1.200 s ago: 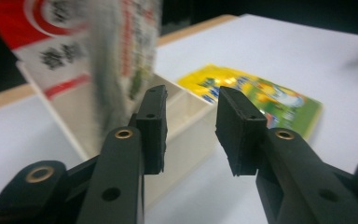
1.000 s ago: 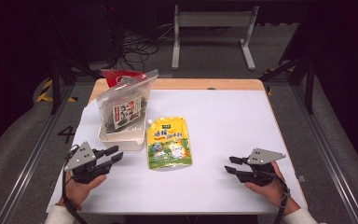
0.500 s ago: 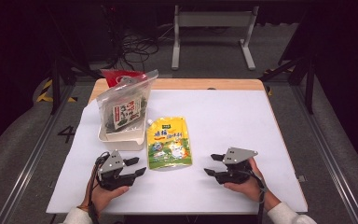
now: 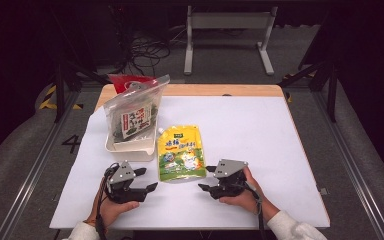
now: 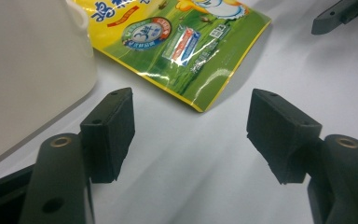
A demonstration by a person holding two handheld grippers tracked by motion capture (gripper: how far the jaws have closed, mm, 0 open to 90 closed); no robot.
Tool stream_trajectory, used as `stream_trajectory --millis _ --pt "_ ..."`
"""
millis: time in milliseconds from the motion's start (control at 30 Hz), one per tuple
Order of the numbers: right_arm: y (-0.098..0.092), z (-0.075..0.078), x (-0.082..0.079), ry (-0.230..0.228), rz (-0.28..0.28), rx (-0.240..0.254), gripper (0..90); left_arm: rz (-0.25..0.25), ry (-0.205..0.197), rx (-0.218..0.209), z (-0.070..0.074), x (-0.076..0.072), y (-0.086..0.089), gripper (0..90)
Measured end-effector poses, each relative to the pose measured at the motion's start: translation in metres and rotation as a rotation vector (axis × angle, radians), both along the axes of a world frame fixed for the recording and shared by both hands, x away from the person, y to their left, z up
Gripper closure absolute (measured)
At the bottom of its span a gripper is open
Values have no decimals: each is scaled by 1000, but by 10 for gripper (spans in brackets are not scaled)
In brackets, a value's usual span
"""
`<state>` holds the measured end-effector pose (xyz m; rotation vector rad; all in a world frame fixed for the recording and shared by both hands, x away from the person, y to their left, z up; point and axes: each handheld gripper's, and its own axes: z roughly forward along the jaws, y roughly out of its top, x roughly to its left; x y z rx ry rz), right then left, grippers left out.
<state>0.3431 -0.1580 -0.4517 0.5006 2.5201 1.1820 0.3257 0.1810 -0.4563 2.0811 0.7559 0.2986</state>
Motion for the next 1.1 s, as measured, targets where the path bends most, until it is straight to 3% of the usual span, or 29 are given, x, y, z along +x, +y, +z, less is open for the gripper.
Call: stream_trajectory --millis 433,567,700,800,900,967,1033,1100 --pt "31 -9 11 -68 -36 -61 351 -18 17 -16 -1 2 2 299" --pt "34 -9 12 -110 -51 -73 411 -24 27 -15 -1 2 1 291" --pt "36 -9 11 -121 -41 -84 433 -24 31 -14 -1 2 0 288" --pt "35 -7 9 -123 -9 -73 580 -28 35 -11 -2 2 -1 281" --pt "36 -7 7 -130 14 -86 629 -29 39 -9 -2 2 -1 276" --pt "37 -7 6 -138 17 -92 611 -30 39 -6 -2 3 -1 273" --pt "37 -7 7 -127 24 -89 486 -31 41 -9 -2 3 -1 271" --pt "38 -7 6 -130 18 -100 467 -31 44 -12 -2 3 -1 271"
